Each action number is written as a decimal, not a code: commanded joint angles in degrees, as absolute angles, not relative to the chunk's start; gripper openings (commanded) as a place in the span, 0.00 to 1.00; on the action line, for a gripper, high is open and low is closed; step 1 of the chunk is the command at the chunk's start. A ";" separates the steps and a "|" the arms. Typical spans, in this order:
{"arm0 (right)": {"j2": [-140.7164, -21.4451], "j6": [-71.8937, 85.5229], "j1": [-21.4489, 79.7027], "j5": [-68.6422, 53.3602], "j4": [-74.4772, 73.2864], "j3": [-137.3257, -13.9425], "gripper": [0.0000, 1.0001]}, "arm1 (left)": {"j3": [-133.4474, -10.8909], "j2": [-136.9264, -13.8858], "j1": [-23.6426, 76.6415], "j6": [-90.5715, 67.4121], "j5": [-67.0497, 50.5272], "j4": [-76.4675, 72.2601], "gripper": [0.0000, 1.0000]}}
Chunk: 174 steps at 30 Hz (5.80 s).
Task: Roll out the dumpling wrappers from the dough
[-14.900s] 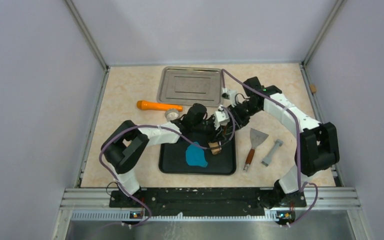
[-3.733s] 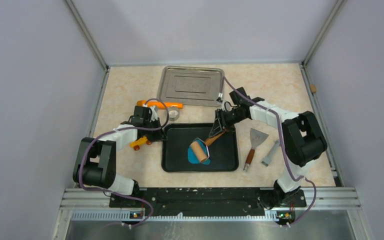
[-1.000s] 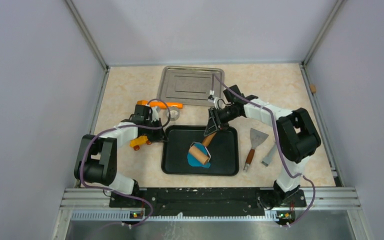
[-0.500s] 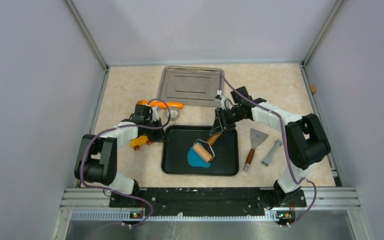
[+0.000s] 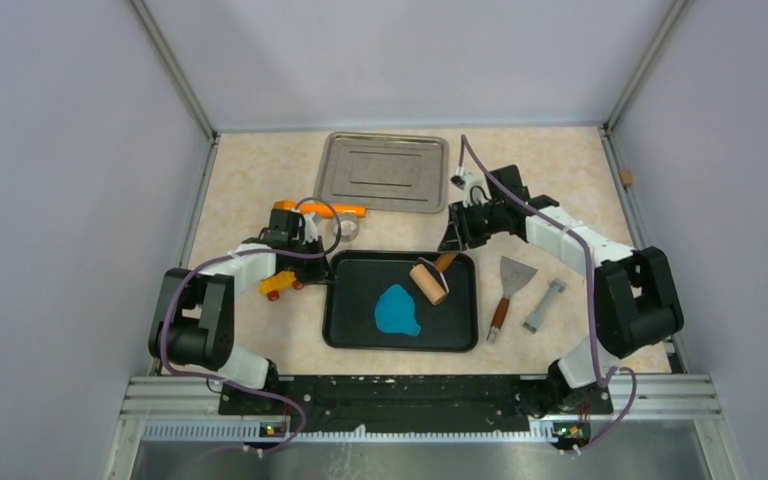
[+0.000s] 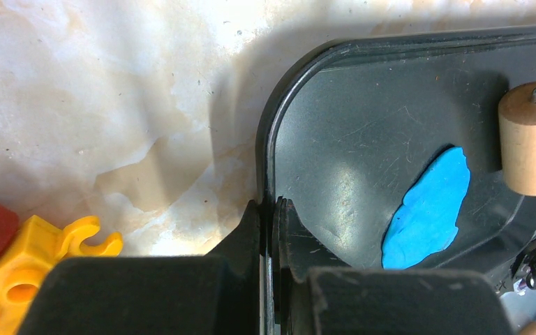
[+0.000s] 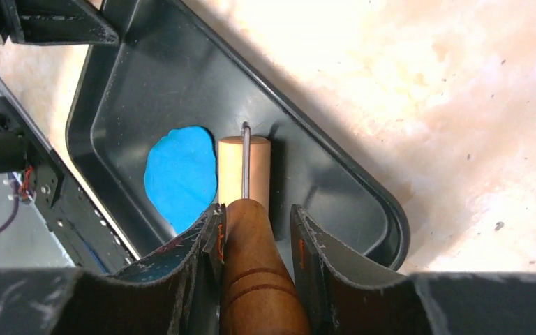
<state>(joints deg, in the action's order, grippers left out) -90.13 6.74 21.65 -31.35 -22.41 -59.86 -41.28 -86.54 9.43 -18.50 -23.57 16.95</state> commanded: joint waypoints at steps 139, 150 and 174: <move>-66.85 -14.43 -12.04 -32.62 -50.70 -66.93 0.34 | -82.68 -106.37 8.77 -4.42 -15.39 32.88 0.49; -64.11 -13.29 -12.10 -32.44 -52.86 -64.87 0.36 | -85.39 -112.51 15.10 -6.14 -0.53 33.22 0.29; -71.22 -10.34 1.52 -33.46 -46.01 -70.52 0.24 | -79.35 -91.80 15.21 -2.97 -17.68 34.88 0.00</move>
<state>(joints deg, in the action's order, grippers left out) -69.76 -11.86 -1.96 -34.04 -49.91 -65.95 -82.59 -99.72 15.03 -3.46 -6.48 34.96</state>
